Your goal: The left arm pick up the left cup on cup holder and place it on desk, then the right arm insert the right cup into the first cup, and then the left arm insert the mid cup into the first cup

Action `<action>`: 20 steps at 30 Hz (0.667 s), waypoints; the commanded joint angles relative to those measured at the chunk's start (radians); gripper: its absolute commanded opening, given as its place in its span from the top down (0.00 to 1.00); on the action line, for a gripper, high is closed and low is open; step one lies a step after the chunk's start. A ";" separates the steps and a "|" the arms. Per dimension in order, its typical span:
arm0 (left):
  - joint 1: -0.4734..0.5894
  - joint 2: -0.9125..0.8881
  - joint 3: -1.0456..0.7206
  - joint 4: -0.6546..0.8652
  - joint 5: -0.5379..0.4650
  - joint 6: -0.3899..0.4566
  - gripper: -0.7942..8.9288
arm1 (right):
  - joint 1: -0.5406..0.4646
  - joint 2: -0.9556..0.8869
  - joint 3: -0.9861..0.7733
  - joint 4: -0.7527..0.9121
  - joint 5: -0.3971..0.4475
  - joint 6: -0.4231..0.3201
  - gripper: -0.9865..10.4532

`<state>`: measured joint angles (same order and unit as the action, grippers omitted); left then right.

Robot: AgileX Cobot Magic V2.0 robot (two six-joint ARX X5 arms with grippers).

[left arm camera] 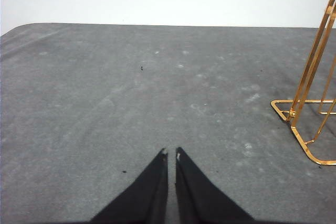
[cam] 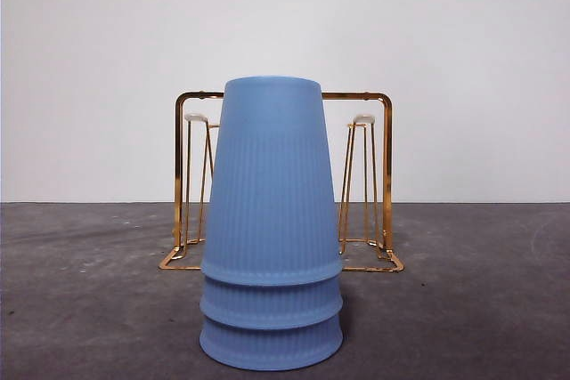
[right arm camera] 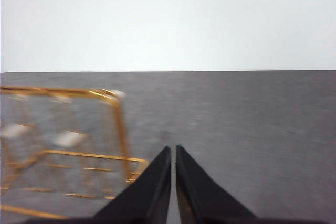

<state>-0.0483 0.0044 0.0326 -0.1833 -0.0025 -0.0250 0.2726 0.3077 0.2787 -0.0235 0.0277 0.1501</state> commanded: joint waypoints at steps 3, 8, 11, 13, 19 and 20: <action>0.000 -0.001 -0.020 -0.005 0.002 0.009 0.90 | -0.171 -0.122 -0.181 0.061 -0.012 -0.100 0.90; 0.000 -0.001 -0.020 -0.005 0.002 0.009 0.90 | -0.234 -0.205 -0.264 0.056 -0.013 -0.117 0.90; 0.000 -0.001 -0.020 -0.005 0.002 0.009 0.90 | -0.256 -0.239 -0.268 -0.009 -0.035 -0.117 0.90; 0.000 -0.001 -0.020 -0.005 0.002 0.008 0.90 | -0.264 -0.266 -0.268 -0.076 -0.034 -0.121 0.90; 0.000 -0.001 -0.020 -0.005 0.002 0.009 0.90 | -0.267 -0.304 -0.267 -0.158 -0.050 -0.148 0.90; 0.000 -0.001 -0.020 -0.005 0.002 0.008 0.90 | -0.267 -0.304 -0.267 -0.157 -0.055 -0.148 0.90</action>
<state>-0.0483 0.0044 0.0326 -0.1833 -0.0025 -0.0250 0.0063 0.0044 0.0177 -0.1741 -0.0246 0.0177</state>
